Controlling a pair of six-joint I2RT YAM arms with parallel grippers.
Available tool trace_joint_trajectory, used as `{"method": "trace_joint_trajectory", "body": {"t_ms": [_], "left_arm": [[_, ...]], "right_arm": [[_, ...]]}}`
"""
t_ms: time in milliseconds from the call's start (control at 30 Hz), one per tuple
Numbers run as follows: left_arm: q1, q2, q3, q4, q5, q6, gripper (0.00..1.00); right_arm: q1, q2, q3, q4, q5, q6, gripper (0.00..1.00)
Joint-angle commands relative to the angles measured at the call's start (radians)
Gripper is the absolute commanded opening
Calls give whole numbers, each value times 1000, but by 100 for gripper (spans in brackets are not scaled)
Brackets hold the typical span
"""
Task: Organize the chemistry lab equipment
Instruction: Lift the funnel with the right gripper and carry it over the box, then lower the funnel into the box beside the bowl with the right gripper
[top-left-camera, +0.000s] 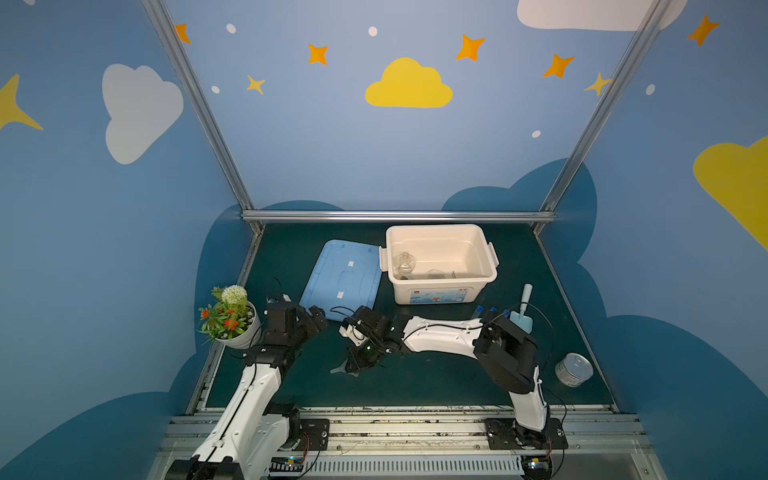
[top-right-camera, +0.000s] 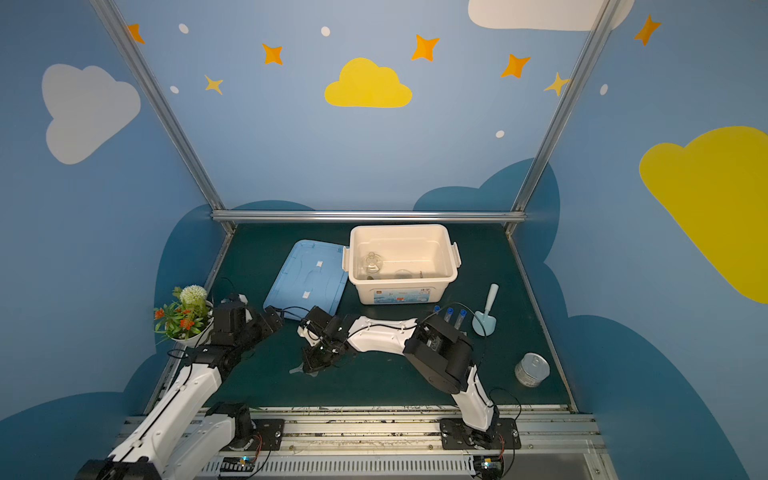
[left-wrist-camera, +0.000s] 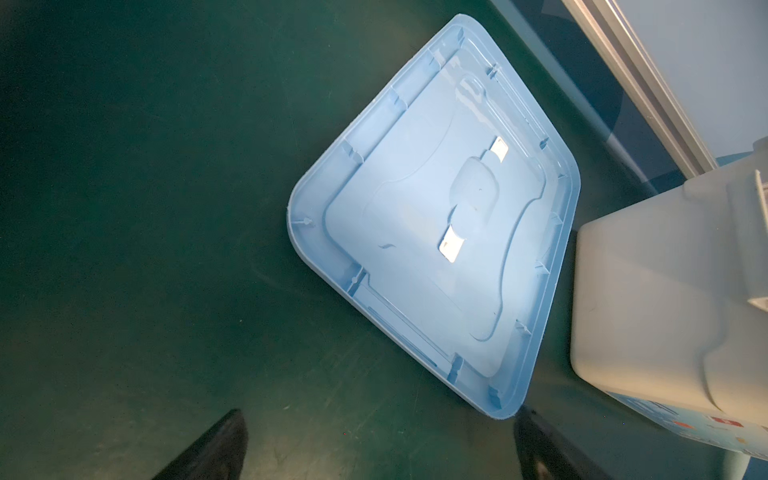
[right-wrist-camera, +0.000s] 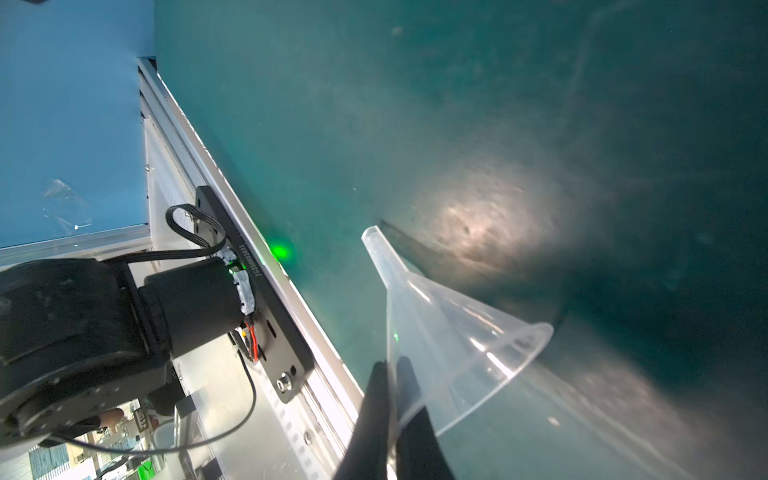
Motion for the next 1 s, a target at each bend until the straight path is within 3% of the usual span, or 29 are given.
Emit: {"method": "trace_joint_trajectory", "body": {"t_ms": [0, 233, 467, 600, 833, 967], "left_arm": [[5, -16, -7, -15, -8, 16, 100], [3, -17, -13, 0, 18, 38, 100], [-48, 23, 6, 3, 0, 90, 100], [-107, 55, 20, 0, -55, 112, 100], [-160, 82, 21, 17, -90, 129, 100], [-171, 102, 18, 24, -93, 131, 100]], "right_arm": [[-23, -95, -35, -58, 16, -36, 2], [-88, -293, -53, -223, 72, -147, 2], [-225, -468, 83, -488, 204, -408, 4], [-329, -539, 120, -490, 323, -545, 6], [-596, -524, 111, -376, 317, -603, 6], [-700, -405, 191, -411, 296, -613, 5]]}}
